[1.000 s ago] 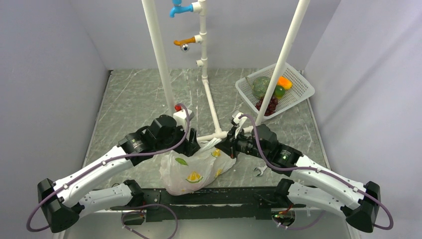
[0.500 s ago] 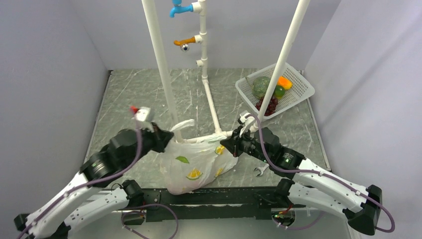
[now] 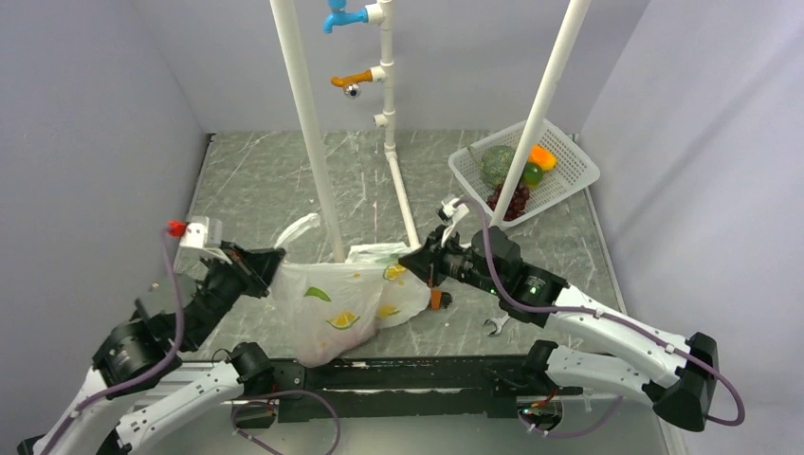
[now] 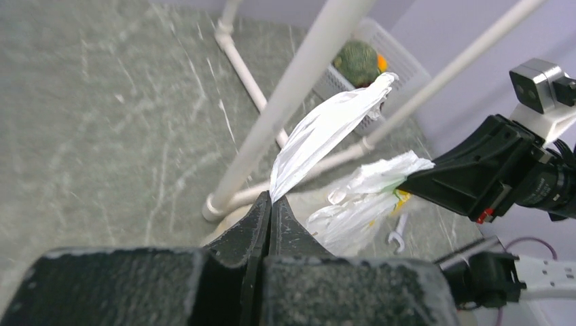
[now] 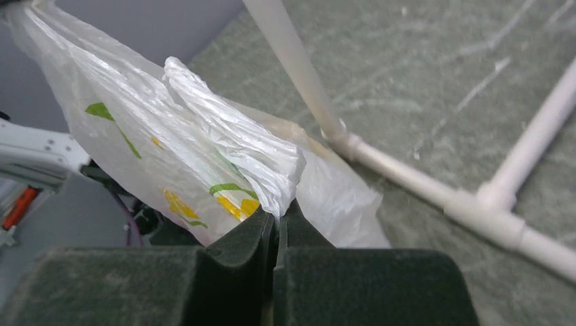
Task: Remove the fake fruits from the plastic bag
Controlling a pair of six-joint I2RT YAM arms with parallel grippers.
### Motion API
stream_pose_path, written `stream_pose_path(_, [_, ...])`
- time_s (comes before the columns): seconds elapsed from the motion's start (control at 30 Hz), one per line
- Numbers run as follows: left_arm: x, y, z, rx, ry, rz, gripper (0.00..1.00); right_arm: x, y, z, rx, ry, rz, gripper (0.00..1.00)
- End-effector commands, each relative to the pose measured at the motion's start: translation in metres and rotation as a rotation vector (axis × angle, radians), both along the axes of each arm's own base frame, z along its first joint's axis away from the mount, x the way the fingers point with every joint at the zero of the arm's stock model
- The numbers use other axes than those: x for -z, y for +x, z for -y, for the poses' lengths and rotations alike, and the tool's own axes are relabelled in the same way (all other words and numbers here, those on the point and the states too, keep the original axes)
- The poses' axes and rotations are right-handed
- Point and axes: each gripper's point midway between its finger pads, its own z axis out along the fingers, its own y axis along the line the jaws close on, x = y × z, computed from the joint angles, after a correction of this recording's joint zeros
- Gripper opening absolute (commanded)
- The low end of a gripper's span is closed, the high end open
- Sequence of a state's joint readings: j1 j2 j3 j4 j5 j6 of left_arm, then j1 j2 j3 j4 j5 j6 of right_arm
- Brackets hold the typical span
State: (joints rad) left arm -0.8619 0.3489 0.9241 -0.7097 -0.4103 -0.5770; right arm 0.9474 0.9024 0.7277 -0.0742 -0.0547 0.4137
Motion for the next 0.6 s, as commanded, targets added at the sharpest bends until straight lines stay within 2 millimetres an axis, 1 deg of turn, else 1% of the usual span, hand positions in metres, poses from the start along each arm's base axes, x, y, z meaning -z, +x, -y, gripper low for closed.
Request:
stream_pose_path(0.0, [-0.075,0.014,-0.04,-0.179,0.09,0.135,0.0,-0.062,0.021,-0.012,0.015,0.046,0.126,0.0])
stream_pose_path(0.07, [-0.081,0.024,-0.03,-0.166,0.199,0.089,0.0,-0.077,0.025,-0.023,-0.007,0.046,0.139,0.0])
stream_pose_path(0.1, [-0.082,0.027,-0.027,-0.167,0.239,0.062,0.0,-0.081,0.026,-0.027,-0.015,0.047,0.142,0.0])
stream_pose_path(0.17, [-0.079,0.032,-0.021,-0.168,0.265,0.013,0.0,-0.086,0.026,-0.028,-0.017,0.054,0.144,0.0])
stream_pose_path(0.2, [-0.074,0.033,-0.016,-0.154,0.257,0.003,0.0,-0.085,0.025,-0.027,-0.017,0.06,0.141,0.0])
stream_pose_path(0.23, [-0.062,0.029,-0.012,-0.131,0.232,-0.008,0.0,-0.077,0.023,-0.025,-0.019,0.055,0.132,0.0])
stream_pose_path(0.27, [-0.048,0.027,-0.008,-0.11,0.204,-0.018,0.0,-0.07,0.019,-0.022,-0.029,0.05,0.123,0.0])
stream_pose_path(0.3, [-0.036,0.022,-0.004,-0.085,0.152,-0.026,0.0,-0.056,0.014,-0.02,-0.041,0.032,0.105,0.03])
stream_pose_path(0.37, [0.002,0.01,0.008,-0.019,0.06,-0.07,0.0,-0.025,0.003,-0.012,-0.066,-0.01,0.058,0.14])
stream_pose_path(0.4, [0.018,0.002,0.014,0.019,0.005,-0.093,0.0,-0.001,-0.004,-0.007,-0.082,-0.049,0.024,0.21])
stream_pose_path(0.43, [0.036,-0.005,0.022,0.062,-0.045,-0.121,0.0,0.013,-0.012,-0.002,-0.104,-0.074,0.005,0.31])
stream_pose_path(0.47, [0.047,-0.013,0.027,0.104,-0.101,-0.138,0.0,0.022,-0.021,0.001,-0.139,-0.09,-0.01,0.41])
stream_pose_path(0.5, [0.055,-0.02,0.03,0.13,-0.156,-0.149,0.0,0.027,-0.027,0.006,-0.157,-0.11,-0.02,0.49])
stream_pose_path(0.53, [0.058,-0.025,0.033,0.159,-0.206,-0.149,0.0,0.029,-0.031,0.01,-0.167,-0.127,-0.021,0.57])
stream_pose_path(0.57, [0.059,-0.031,0.034,0.183,-0.251,-0.144,0.0,0.026,-0.032,0.014,-0.171,-0.146,-0.01,0.65])
